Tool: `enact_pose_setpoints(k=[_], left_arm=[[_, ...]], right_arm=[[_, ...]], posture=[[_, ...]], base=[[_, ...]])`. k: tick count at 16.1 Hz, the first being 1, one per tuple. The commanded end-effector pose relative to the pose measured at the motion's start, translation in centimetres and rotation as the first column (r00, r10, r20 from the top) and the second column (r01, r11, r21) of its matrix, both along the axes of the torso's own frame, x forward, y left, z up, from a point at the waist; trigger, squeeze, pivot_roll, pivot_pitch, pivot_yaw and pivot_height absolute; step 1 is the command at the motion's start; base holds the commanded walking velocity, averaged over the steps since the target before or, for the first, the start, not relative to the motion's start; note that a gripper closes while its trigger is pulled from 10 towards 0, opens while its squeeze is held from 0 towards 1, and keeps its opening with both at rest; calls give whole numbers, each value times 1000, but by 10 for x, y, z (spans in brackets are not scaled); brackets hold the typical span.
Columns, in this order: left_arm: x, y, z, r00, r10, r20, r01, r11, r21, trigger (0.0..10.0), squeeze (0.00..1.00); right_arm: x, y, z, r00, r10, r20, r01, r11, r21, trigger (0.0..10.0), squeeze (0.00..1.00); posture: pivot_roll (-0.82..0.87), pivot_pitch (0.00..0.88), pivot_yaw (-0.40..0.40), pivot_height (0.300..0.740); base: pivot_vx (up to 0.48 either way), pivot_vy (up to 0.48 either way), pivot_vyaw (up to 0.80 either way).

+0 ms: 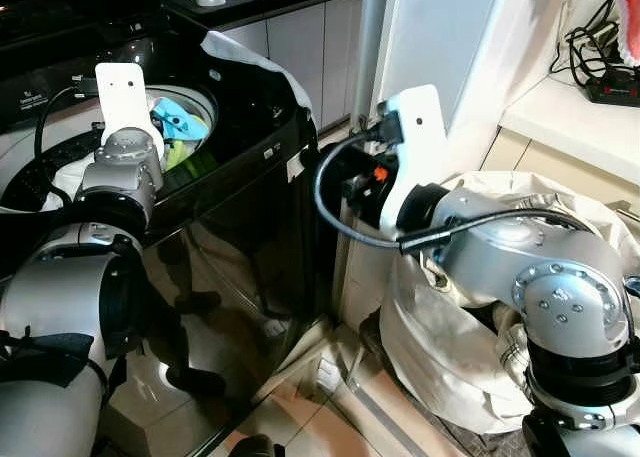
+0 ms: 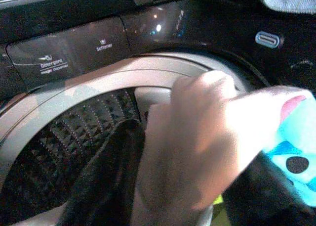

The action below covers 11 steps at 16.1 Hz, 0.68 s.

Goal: Clothes washing

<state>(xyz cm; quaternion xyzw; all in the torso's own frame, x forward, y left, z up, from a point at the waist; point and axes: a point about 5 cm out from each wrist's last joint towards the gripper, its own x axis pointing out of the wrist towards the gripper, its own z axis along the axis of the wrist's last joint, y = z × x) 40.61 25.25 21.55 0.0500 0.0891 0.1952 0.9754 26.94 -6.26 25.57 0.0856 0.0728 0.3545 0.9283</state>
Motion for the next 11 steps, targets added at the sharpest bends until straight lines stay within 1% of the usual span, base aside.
enact_pose_setpoints(k=[1,2,3,4,5,6,7,8,9,11], left_arm=[[4,-1,20,997,-11,72,10,1000,6,10000,1000],[5,-2,27,994,-9,106,7,1000,20,10000,1000],[6,-2,36,987,-9,160,4,999,31,10000,1000],[7,-5,40,985,-25,168,15,998,56,10000,1000],[7,-7,38,987,-37,154,28,998,64,10000,1000],[7,-11,22,996,-67,56,63,995,77,10000,1000],[5,-13,7,997,-78,-29,80,994,74,10000,1000],[4,-13,0,994,-71,-83,77,994,80,10000,408],[3,-12,-1,993,-70,-94,78,993,90,10000,0],[4,-9,8,987,-118,-109,132,983,129,10000,0]], right_arm=[[8,-9,4,996,-93,5,93,995,38,10000,0],[12,-12,7,991,-135,10,134,989,66,10000,0],[16,-15,10,986,-168,12,167,982,86,10000,0],[17,-17,9,985,-170,9,169,983,76,10000,0],[17,-17,8,986,-168,5,167,984,65,10000,0],[14,-15,1,989,-147,-22,147,989,15,10000,0],[12,-14,-4,990,-137,-45,137,991,-8,10000,0],[11,-14,-5,990,-132,-59,131,991,-12,10000,0],[11,-14,-5,990,-130,-61,130,991,-9,10000,0],[10,-17,-3,989,-134,-56,133,991,-15,10000,0]], posture=[[-6,0,22,740],[-7,0,23,740],[-7,0,23,740],[-7,0,23,740],[-7,0,29,740],[-11,0,35,740],[-11,0,36,740],[-12,0,36,740],[-14,0,39,740],[-21,0,47,740]], base=[[0,0,0],[0,0,0],[0,0,0],[0,0,0],[0,0,0],[0,0,0],[0,0,0],[0,0,0],[0,0,0],[0,0,0]])
